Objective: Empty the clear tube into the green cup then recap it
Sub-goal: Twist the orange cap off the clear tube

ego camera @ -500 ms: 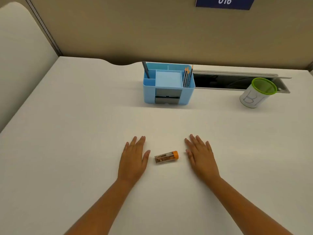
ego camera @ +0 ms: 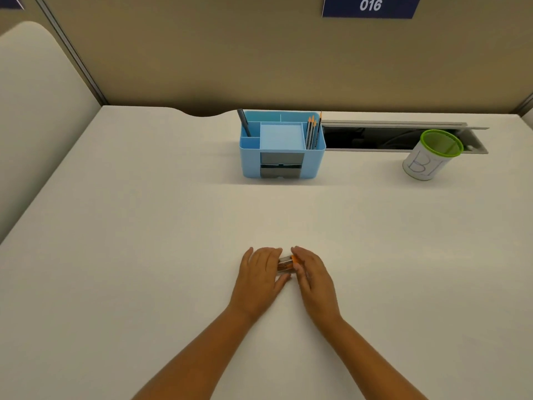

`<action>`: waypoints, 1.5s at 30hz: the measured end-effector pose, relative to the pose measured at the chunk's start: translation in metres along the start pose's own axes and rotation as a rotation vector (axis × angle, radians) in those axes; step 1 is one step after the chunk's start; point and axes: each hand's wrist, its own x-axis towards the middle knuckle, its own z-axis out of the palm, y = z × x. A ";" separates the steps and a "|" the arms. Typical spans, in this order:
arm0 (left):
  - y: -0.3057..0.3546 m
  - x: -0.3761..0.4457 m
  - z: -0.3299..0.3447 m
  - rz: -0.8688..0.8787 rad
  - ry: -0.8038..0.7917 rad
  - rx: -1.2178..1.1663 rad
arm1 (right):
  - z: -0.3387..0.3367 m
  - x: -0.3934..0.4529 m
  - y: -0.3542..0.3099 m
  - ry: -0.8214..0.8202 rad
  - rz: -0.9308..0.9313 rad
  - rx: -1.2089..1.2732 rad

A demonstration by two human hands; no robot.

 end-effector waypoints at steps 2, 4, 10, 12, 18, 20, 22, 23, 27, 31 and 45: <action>0.001 0.000 0.000 0.031 0.002 -0.006 | -0.004 0.000 -0.001 -0.067 -0.014 -0.033; 0.003 -0.001 -0.002 0.036 -0.008 -0.036 | -0.010 0.003 -0.003 -0.109 -0.008 -0.025; 0.011 -0.013 -0.005 -0.051 0.017 -0.199 | -0.026 0.010 -0.018 -0.264 0.154 0.213; 0.012 -0.014 -0.007 -0.071 0.018 -0.214 | -0.025 0.010 -0.022 -0.228 0.217 0.309; 0.013 -0.013 -0.008 -0.067 -0.036 -0.186 | -0.024 0.013 -0.036 -0.146 0.258 0.261; 0.012 -0.013 -0.007 -0.058 -0.029 -0.176 | -0.026 0.012 -0.038 -0.168 0.231 0.148; 0.015 -0.011 -0.008 -0.093 -0.005 -0.210 | -0.028 0.010 -0.042 -0.165 0.211 0.065; 0.019 -0.008 -0.009 -0.119 0.001 -0.239 | -0.029 0.009 -0.045 -0.141 0.201 0.041; 0.046 0.016 -0.013 -0.213 0.076 -0.438 | -0.032 0.010 -0.063 0.056 0.157 -0.028; 0.061 0.033 -0.025 -0.330 0.076 -0.712 | -0.041 0.017 -0.086 0.148 0.092 -0.031; 0.067 0.027 -0.047 -0.183 0.009 -0.648 | -0.070 0.015 -0.115 -0.051 0.142 -0.209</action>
